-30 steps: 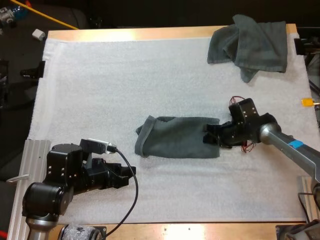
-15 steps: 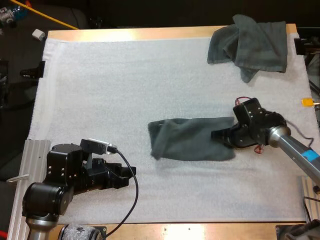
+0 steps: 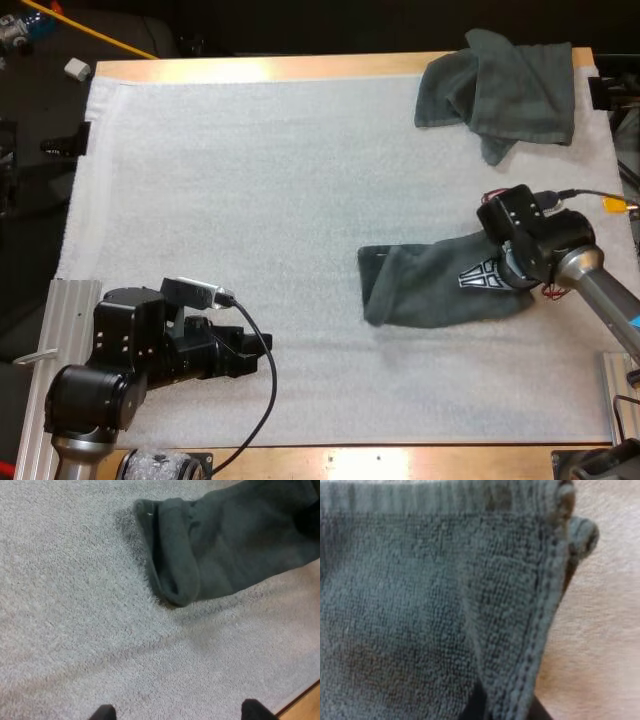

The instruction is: Pick towel from pile, fold and stack

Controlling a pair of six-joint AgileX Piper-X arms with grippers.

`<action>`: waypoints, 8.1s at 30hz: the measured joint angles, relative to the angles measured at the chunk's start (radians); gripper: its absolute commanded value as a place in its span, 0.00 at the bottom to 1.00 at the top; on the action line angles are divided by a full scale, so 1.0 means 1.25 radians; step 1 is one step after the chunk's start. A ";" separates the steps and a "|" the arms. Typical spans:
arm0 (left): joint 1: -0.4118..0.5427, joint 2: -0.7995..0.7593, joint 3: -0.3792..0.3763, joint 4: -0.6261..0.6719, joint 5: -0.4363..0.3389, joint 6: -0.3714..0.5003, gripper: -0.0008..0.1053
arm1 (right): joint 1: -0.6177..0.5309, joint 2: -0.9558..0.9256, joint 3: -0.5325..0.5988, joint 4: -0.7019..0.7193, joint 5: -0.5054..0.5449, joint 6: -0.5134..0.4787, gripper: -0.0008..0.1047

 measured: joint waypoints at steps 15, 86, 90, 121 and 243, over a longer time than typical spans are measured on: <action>0.000 0.000 0.000 0.001 0.002 0.006 0.48 | 0.118 0.046 -0.029 -0.099 -0.208 0.219 0.01; 0.000 0.000 0.000 0.012 0.006 0.025 0.49 | 0.274 -0.016 -0.026 -0.209 -0.307 0.356 0.60; 0.000 0.000 0.000 0.012 0.006 0.026 0.49 | 0.274 -0.096 -0.026 -0.139 -0.270 0.330 0.60; -0.001 0.056 0.000 -0.114 0.007 -0.034 0.67 | 0.274 -0.489 -0.026 0.120 -0.146 0.323 0.61; 0.251 0.779 -0.254 -0.006 -0.625 0.253 0.53 | 0.274 -0.492 -0.026 0.120 -0.146 0.327 0.61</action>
